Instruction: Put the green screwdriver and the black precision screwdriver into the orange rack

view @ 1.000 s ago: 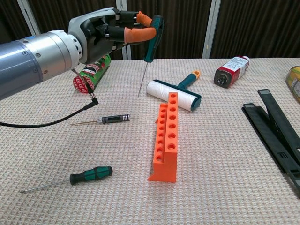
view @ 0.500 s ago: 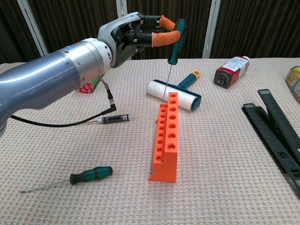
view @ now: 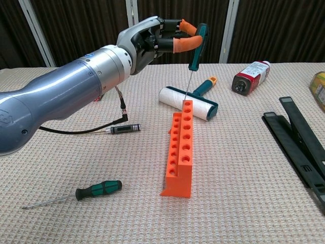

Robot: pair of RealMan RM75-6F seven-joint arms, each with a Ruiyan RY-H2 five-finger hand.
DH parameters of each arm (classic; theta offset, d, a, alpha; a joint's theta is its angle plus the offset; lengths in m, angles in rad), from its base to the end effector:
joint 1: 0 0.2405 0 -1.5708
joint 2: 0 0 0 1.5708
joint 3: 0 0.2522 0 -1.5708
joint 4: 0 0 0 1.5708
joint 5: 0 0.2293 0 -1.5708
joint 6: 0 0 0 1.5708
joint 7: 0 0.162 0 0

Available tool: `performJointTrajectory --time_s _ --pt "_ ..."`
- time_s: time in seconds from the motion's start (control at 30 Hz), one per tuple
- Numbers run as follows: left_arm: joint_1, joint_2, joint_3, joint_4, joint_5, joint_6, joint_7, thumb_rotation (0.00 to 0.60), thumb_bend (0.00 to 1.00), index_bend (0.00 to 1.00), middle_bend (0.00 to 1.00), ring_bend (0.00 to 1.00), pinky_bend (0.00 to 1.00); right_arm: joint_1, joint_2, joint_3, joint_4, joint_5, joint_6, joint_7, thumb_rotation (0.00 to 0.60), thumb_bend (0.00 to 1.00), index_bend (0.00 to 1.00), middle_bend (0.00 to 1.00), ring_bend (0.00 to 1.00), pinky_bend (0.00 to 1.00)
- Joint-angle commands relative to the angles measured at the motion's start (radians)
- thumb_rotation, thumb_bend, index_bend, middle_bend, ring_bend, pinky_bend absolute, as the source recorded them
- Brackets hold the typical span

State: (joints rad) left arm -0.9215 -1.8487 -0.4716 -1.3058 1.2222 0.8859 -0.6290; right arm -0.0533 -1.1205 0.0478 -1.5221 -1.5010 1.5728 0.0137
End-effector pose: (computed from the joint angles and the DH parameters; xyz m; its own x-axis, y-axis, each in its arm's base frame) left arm 0.0110 0.3914 -0.0770 -0.5407 0.5271 0.6556 0.6819 -0.1818 0.7085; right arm -0.3518 -0.1538 0.1618 0.4681 0.0258 0.8833 -0.8788 0.1183 0.4623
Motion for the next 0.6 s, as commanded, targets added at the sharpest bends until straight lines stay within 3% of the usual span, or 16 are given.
performJointTrajectory --time_s 0.03,0.6 --pt "-0.008 -0.013 0.006 0.024 0.009 0.007 -0.010 0.561 0.43 0.59 0.14 0.00 0.00 0.001 0.000 0.001 0.000 0.001 -0.002 0.000 0.600 0.00 0.00 0.00 0.00 0.00" --pt "-0.040 -0.049 0.017 0.104 0.020 0.019 -0.022 0.558 0.43 0.59 0.15 0.00 0.00 0.002 0.002 0.004 0.005 0.014 -0.011 0.005 0.600 0.00 0.00 0.00 0.00 0.00"
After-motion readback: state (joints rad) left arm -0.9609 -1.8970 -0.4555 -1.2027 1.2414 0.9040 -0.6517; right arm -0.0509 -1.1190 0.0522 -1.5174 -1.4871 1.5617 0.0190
